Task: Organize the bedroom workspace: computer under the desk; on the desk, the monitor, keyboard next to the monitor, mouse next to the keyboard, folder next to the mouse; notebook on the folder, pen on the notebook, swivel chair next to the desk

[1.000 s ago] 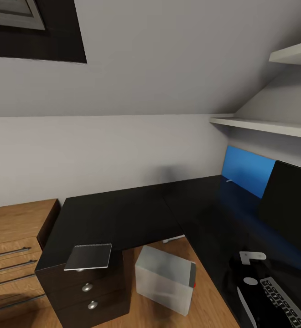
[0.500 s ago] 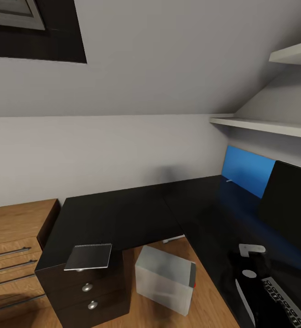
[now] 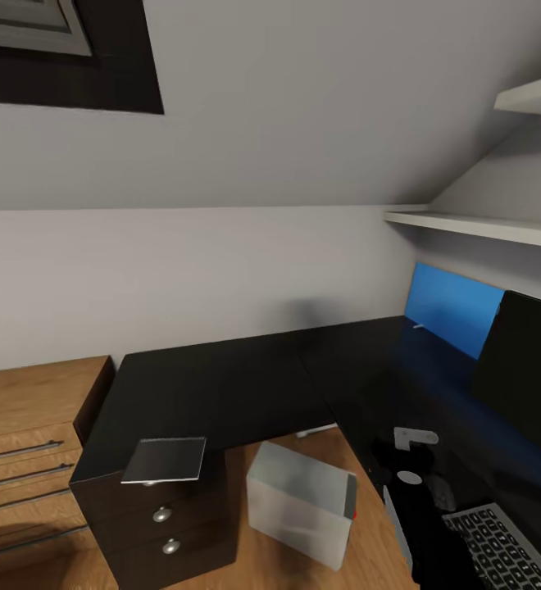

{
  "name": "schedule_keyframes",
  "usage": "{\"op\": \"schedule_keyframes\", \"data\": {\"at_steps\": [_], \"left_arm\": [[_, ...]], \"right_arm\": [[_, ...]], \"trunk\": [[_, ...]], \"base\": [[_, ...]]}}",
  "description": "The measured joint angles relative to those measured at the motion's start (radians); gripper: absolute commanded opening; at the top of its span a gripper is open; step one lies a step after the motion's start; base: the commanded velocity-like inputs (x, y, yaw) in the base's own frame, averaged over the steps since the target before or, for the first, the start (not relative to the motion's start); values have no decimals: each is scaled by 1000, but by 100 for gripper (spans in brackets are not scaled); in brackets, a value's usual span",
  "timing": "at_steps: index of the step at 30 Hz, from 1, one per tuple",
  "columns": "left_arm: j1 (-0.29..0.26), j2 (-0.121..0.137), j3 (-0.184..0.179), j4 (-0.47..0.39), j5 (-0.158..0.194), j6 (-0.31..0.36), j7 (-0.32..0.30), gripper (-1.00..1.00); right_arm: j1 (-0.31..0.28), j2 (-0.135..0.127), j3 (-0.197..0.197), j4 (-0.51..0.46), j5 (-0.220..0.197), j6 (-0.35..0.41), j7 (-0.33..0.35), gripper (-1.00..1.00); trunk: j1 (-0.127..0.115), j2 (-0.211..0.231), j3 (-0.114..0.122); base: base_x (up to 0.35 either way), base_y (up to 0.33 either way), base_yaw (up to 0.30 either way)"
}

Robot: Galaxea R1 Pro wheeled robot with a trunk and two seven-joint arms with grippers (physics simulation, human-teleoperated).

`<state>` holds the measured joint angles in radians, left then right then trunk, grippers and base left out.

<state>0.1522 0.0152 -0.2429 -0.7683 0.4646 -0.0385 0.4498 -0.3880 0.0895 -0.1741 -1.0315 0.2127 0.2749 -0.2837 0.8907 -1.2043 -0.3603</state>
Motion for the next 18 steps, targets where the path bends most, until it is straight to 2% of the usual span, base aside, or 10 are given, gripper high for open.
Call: {"op": "schedule_keyframes", "data": {"at_steps": [6, 13, 18], "left_arm": [[0, 3, 2, 19, -2, 0, 1, 100], [0, 8, 3, 28, -5, -1, 1, 100], [0, 20, 4, 30, -6, -2, 1, 100]], "right_arm": [[3, 31, 18, -4, 1, 0, 0, 100], [16, 41, 64, -5, 0, -3, -1, 100], [36, 45, 100, -11, -2, -4, -1, 100]], "trunk": [[0, 0, 0], [0, 0, 0], [0, 0, 0]], "base": [[0, 0, 256], [0, 0, 274], [0, 0, 278]]}}
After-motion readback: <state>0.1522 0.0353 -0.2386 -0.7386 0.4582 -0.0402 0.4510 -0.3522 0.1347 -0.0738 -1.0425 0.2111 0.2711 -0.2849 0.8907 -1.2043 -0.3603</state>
